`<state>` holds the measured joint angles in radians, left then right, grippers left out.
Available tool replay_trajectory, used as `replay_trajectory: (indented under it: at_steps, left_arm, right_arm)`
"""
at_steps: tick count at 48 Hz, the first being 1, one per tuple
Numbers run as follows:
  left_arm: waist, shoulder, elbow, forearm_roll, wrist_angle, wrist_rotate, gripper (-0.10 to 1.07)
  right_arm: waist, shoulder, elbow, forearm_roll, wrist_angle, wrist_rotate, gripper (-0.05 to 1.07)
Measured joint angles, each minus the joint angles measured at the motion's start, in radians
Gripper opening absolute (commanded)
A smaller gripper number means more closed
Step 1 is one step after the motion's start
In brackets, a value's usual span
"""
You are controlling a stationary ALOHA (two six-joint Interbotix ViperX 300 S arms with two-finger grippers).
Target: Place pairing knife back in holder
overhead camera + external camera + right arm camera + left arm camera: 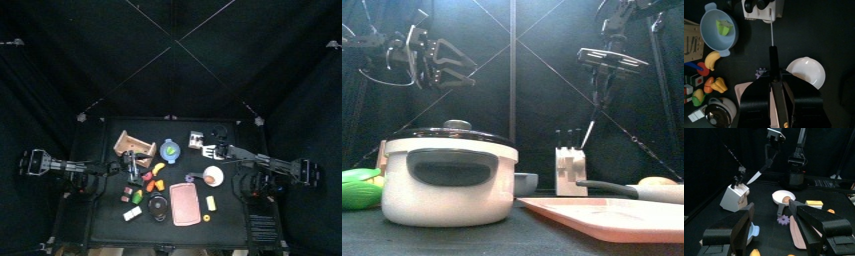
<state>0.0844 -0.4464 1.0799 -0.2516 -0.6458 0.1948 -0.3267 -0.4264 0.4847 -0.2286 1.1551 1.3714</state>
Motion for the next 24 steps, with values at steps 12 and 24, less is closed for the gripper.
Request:
replay_trajectory:
  at_steps: [12, 24]
  left_arm:
    - [-0.002, -0.052, 0.034, 0.000, 0.017, 0.002, 0.92]
    - [0.000, -0.110, 0.063, -0.002, 0.020, 0.000, 0.92]
  right_arm:
    - [0.000, 0.044, -0.038, 0.002, 0.009, 0.005, 0.40]
    - [-0.006, 0.074, -0.055, 0.003, 0.012, 0.005, 0.40]
